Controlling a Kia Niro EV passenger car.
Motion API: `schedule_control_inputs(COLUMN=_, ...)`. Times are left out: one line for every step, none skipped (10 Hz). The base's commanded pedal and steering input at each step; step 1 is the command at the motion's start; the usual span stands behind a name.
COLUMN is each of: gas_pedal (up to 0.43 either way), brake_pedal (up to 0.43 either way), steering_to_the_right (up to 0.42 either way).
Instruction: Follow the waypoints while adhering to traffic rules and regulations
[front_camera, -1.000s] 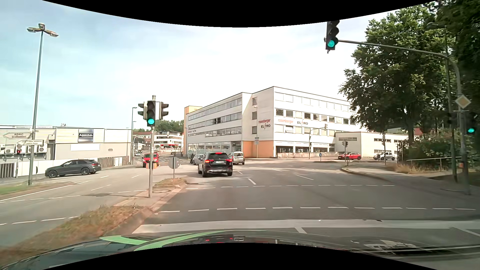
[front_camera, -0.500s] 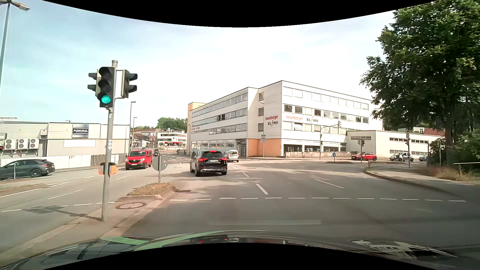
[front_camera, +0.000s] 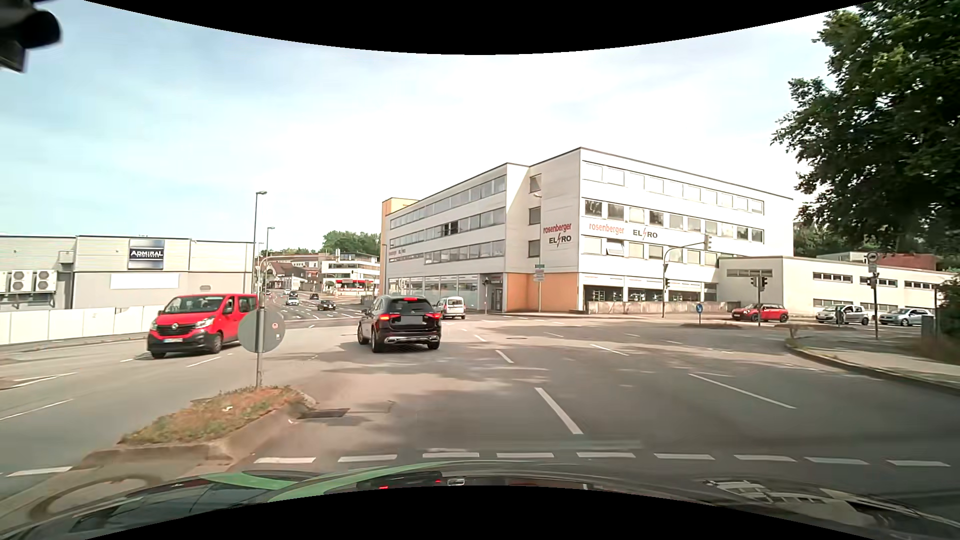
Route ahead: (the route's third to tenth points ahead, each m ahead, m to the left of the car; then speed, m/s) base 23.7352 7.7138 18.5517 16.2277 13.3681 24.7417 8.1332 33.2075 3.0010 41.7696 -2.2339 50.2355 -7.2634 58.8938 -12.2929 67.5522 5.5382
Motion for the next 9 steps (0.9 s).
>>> schedule_control_inputs(gas_pedal=0.000, brake_pedal=0.171, steering_to_the_right=-0.037)
schedule_control_inputs(gas_pedal=0.000, brake_pedal=0.189, steering_to_the_right=-0.039)
schedule_control_inputs(gas_pedal=0.000, brake_pedal=0.213, steering_to_the_right=-0.043)
schedule_control_inputs(gas_pedal=0.000, brake_pedal=0.226, steering_to_the_right=-0.046)
schedule_control_inputs(gas_pedal=0.000, brake_pedal=0.220, steering_to_the_right=-0.049)
schedule_control_inputs(gas_pedal=0.000, brake_pedal=0.207, steering_to_the_right=-0.049)
schedule_control_inputs(gas_pedal=0.000, brake_pedal=0.189, steering_to_the_right=-0.051)
schedule_control_inputs(gas_pedal=0.000, brake_pedal=0.177, steering_to_the_right=-0.057)
schedule_control_inputs(gas_pedal=0.000, brake_pedal=0.171, steering_to_the_right=-0.062)
